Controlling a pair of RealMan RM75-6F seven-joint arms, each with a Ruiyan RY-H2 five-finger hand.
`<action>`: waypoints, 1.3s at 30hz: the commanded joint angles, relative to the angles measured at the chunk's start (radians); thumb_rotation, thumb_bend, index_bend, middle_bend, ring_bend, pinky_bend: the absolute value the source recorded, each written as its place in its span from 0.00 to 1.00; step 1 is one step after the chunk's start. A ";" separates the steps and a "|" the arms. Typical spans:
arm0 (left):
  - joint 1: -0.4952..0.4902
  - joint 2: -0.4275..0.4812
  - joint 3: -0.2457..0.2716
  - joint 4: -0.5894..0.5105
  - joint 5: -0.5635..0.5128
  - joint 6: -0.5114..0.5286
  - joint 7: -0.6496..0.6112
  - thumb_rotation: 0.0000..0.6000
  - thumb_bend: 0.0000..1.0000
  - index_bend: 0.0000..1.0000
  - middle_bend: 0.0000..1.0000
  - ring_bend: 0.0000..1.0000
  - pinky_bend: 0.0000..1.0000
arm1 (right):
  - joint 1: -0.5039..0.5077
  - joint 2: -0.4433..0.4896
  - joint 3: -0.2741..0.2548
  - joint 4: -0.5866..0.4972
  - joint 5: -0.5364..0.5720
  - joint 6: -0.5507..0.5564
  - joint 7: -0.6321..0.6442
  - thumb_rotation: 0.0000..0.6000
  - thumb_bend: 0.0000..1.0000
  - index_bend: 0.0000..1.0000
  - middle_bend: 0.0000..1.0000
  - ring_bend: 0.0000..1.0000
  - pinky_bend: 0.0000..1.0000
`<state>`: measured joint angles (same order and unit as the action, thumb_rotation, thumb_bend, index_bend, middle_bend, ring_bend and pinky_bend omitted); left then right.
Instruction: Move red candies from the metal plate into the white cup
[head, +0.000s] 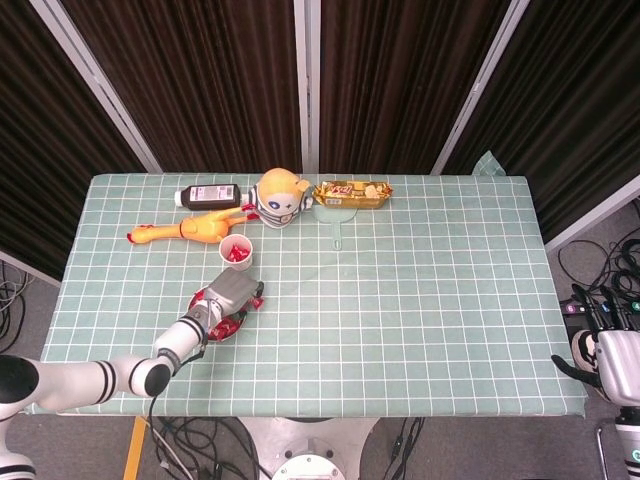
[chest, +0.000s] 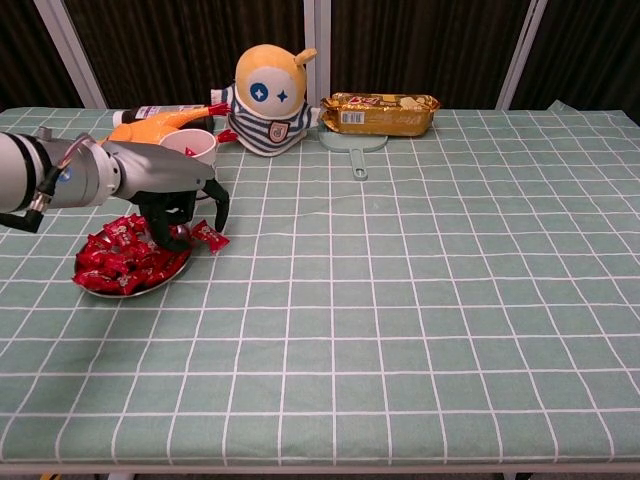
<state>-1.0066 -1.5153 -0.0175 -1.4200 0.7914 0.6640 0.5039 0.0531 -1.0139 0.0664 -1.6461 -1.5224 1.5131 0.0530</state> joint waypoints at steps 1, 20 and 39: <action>-0.002 0.004 0.001 -0.014 0.011 0.011 -0.007 1.00 0.35 0.42 1.00 0.97 1.00 | -0.001 0.001 0.001 0.000 0.000 0.001 0.000 1.00 0.03 0.02 0.21 0.01 0.20; 0.020 -0.128 0.008 0.143 0.069 0.127 0.068 1.00 0.33 0.50 1.00 0.97 1.00 | -0.005 0.000 -0.001 0.009 0.001 0.005 0.012 1.00 0.03 0.02 0.20 0.01 0.20; 0.028 -0.164 -0.002 0.205 0.061 0.098 0.099 1.00 0.33 0.54 1.00 0.97 1.00 | -0.005 0.002 0.000 0.008 0.003 0.002 0.009 1.00 0.03 0.02 0.21 0.01 0.20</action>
<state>-0.9792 -1.6785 -0.0195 -1.2156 0.8519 0.7633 0.6034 0.0485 -1.0122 0.0666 -1.6385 -1.5197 1.5149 0.0622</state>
